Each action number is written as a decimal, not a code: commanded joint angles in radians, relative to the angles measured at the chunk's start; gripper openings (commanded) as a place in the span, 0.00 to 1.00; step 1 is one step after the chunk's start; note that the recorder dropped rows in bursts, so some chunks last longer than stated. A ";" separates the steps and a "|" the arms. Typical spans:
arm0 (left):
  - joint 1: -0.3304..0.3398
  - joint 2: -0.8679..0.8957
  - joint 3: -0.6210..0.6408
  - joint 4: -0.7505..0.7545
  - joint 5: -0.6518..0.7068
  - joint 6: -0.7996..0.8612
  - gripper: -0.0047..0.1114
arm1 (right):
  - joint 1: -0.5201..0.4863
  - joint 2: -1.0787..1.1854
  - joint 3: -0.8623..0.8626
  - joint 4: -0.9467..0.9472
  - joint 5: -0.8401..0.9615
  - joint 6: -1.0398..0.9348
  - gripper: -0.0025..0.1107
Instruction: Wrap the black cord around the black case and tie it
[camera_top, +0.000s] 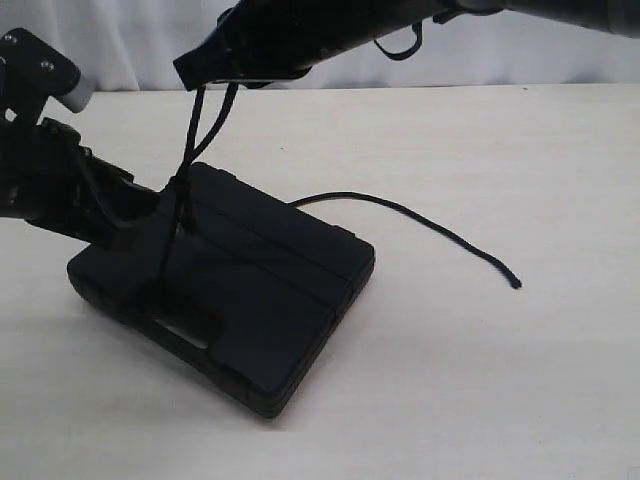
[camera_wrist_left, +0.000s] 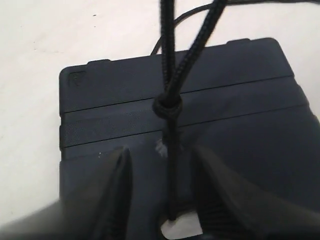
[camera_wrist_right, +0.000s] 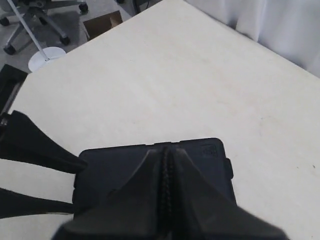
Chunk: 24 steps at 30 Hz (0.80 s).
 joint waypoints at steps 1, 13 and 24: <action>-0.002 0.028 0.000 -0.023 0.000 0.035 0.37 | -0.011 0.023 -0.003 -0.041 0.040 0.012 0.06; -0.002 0.143 0.000 -0.418 0.075 0.586 0.37 | -0.011 0.031 -0.003 -0.173 0.069 0.042 0.06; -0.002 0.290 -0.016 -0.812 0.107 1.072 0.37 | -0.011 0.016 -0.003 -0.180 0.089 0.018 0.06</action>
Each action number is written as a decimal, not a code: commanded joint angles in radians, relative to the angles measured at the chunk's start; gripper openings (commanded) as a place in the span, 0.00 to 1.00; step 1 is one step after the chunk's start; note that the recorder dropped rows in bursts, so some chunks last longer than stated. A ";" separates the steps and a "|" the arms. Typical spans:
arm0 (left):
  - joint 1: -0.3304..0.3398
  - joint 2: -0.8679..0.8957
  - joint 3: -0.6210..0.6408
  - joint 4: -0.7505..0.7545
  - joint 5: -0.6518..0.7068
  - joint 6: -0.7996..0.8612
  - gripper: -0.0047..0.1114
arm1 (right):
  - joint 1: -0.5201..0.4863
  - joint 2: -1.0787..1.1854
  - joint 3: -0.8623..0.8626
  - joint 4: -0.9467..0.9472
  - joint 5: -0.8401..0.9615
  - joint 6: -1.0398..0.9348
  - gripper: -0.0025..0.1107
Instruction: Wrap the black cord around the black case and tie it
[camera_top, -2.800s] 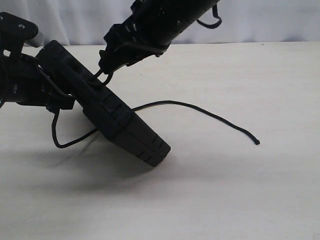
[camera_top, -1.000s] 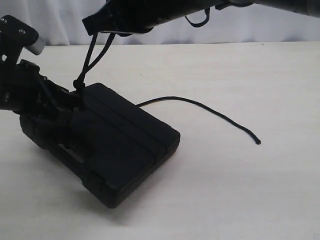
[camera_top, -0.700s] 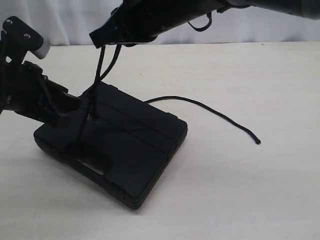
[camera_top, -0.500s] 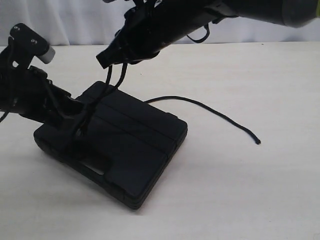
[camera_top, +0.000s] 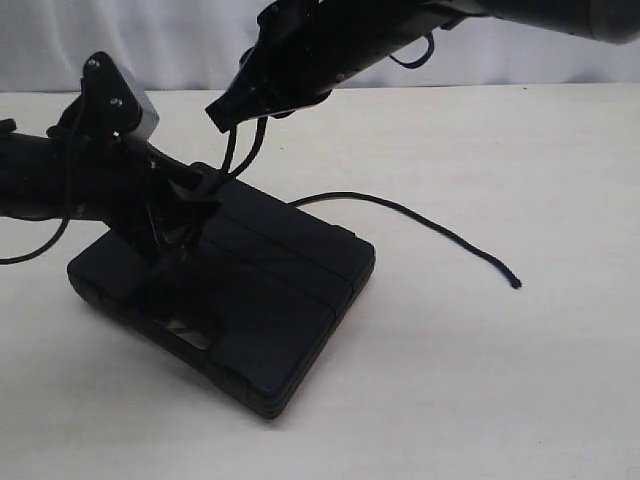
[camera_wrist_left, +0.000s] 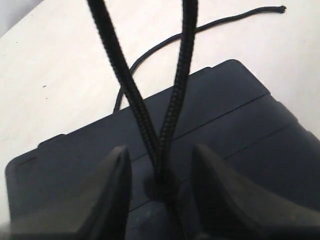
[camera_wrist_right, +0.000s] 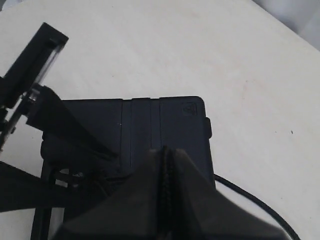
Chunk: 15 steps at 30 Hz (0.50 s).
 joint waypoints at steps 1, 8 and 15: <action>-0.002 0.068 -0.025 -0.054 0.043 0.049 0.37 | -0.005 -0.009 -0.003 -0.008 0.009 -0.022 0.06; -0.002 0.106 -0.052 -0.051 -0.050 0.049 0.27 | -0.005 -0.009 -0.003 -0.008 0.027 -0.029 0.06; -0.002 0.106 -0.052 -0.030 -0.001 0.049 0.04 | -0.005 -0.028 -0.003 -0.141 0.050 0.066 0.44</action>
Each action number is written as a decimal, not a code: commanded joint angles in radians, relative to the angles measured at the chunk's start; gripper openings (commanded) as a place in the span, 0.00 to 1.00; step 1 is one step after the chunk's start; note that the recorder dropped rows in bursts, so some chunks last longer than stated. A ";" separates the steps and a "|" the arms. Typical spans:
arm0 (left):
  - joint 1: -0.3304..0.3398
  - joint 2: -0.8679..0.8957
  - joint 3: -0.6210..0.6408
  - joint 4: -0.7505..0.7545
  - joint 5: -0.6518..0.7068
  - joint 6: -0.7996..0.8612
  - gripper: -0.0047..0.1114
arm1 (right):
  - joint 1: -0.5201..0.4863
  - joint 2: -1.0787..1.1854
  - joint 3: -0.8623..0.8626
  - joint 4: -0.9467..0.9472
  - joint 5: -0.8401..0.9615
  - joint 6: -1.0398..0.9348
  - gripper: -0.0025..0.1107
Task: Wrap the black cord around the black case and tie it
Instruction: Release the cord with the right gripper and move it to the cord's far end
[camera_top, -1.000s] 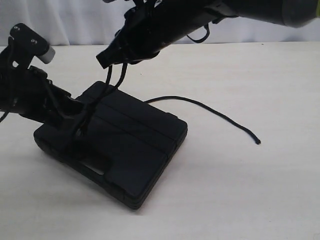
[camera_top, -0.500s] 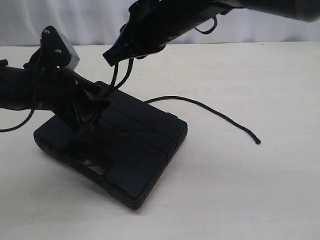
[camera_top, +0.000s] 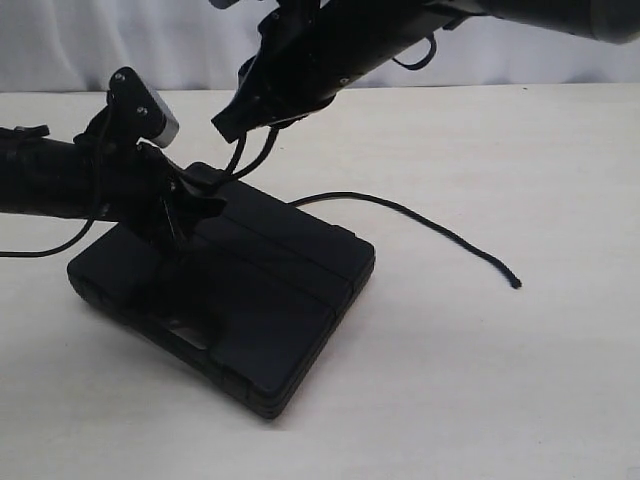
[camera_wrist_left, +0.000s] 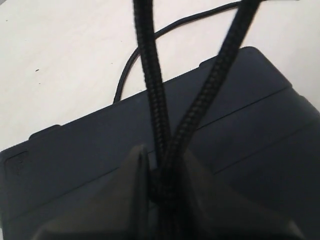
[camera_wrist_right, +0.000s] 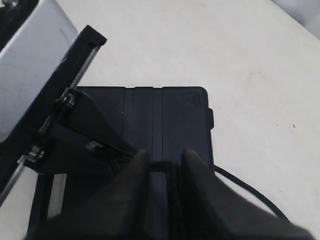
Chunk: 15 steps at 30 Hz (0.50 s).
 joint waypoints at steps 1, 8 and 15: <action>-0.002 -0.002 -0.004 0.007 0.011 0.027 0.04 | -0.005 -0.038 -0.003 -0.181 0.016 0.135 0.50; -0.002 -0.002 -0.004 0.009 0.007 0.027 0.04 | -0.017 -0.145 -0.003 -0.673 0.137 0.626 0.58; -0.002 -0.002 -0.004 0.009 0.007 0.027 0.04 | -0.314 -0.145 0.059 -0.666 0.344 0.648 0.58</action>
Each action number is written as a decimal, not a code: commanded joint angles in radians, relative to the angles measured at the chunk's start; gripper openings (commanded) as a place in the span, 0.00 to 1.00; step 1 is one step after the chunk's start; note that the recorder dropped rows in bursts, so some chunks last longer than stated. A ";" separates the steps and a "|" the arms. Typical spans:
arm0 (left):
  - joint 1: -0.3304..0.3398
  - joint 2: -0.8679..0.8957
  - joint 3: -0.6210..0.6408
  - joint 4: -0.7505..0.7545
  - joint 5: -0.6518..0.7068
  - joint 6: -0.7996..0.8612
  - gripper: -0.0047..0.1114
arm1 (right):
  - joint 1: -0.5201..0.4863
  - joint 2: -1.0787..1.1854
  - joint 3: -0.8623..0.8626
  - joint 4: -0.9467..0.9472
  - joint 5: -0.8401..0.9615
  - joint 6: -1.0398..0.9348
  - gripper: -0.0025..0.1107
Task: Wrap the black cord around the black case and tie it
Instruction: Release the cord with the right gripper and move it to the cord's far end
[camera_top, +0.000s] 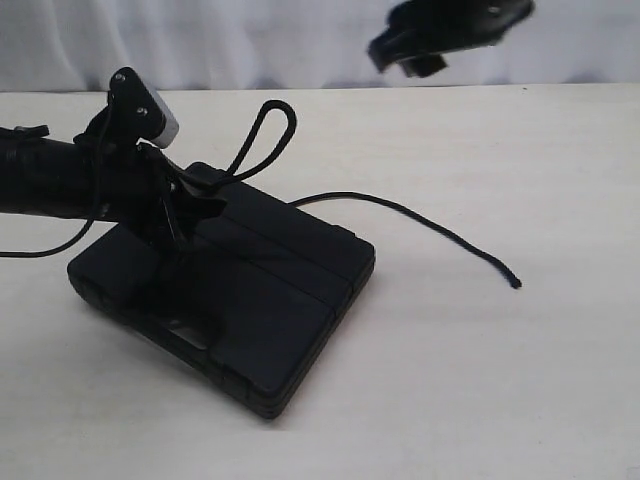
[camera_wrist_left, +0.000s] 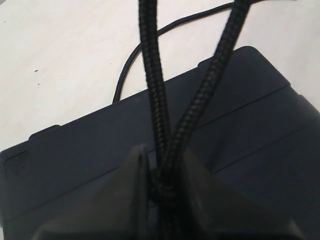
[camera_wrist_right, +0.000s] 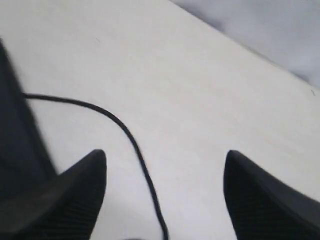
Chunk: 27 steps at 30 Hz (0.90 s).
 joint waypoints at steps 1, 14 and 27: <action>-0.002 -0.002 -0.004 0.004 0.004 0.027 0.04 | -0.248 0.003 0.098 0.129 0.042 -0.049 0.58; -0.002 -0.002 -0.004 0.000 0.060 0.027 0.04 | -0.389 0.334 0.211 0.373 -0.119 -0.353 0.56; -0.002 -0.002 -0.004 -0.009 0.103 0.027 0.04 | -0.389 0.541 0.175 0.553 -0.100 -0.638 0.06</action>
